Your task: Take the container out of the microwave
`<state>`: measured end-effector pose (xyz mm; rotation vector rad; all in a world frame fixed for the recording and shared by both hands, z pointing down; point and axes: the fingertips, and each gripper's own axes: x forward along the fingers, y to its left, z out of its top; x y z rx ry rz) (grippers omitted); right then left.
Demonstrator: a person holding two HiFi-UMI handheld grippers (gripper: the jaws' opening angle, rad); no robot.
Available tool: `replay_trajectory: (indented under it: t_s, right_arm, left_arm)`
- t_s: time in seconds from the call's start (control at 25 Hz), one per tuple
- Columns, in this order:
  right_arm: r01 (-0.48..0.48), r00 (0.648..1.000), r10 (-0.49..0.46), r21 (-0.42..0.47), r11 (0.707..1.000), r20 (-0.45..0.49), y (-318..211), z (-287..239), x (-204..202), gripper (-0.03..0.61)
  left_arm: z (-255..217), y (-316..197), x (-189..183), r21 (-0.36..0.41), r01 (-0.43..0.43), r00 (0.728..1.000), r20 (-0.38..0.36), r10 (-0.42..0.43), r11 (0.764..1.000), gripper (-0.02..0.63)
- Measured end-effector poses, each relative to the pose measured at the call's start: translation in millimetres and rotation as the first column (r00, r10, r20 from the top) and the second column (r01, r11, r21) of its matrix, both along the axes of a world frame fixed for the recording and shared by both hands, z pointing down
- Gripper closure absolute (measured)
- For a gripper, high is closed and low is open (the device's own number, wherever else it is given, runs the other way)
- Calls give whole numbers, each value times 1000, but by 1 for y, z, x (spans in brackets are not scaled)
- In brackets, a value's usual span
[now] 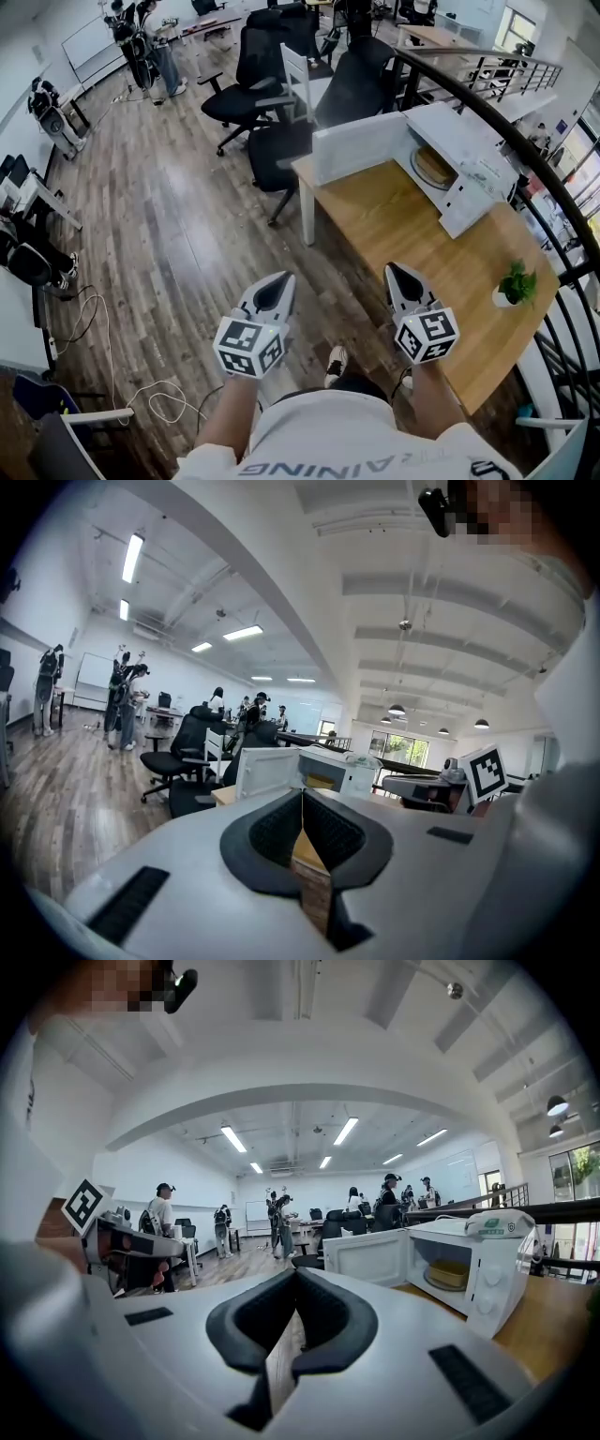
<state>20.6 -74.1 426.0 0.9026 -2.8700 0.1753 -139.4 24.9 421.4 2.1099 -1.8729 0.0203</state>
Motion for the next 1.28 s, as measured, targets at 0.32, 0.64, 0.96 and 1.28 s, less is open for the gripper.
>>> replay_trajectory:
  t_s: [0.32,0.64,0.96,1.28]
  right_arm:
    - [-55,998,55,-14,998,11,-103,11,29,557]
    - [-124,992,124,-37,992,0,-159,23,52,557]
    - [-250,968,248,-43,967,-44,-203,30,52,557]
    - [-394,917,391,-15,919,-81,-243,22,5,557]
  left_arm:
    - [2,-106,24,-16,-54,998,38,55,998,579]
    - [5,-177,44,-14,-136,990,39,136,991,580]
    - [12,-242,33,-3,-258,966,6,258,966,580]
    - [16,-313,-7,18,-421,906,44,420,907,580]
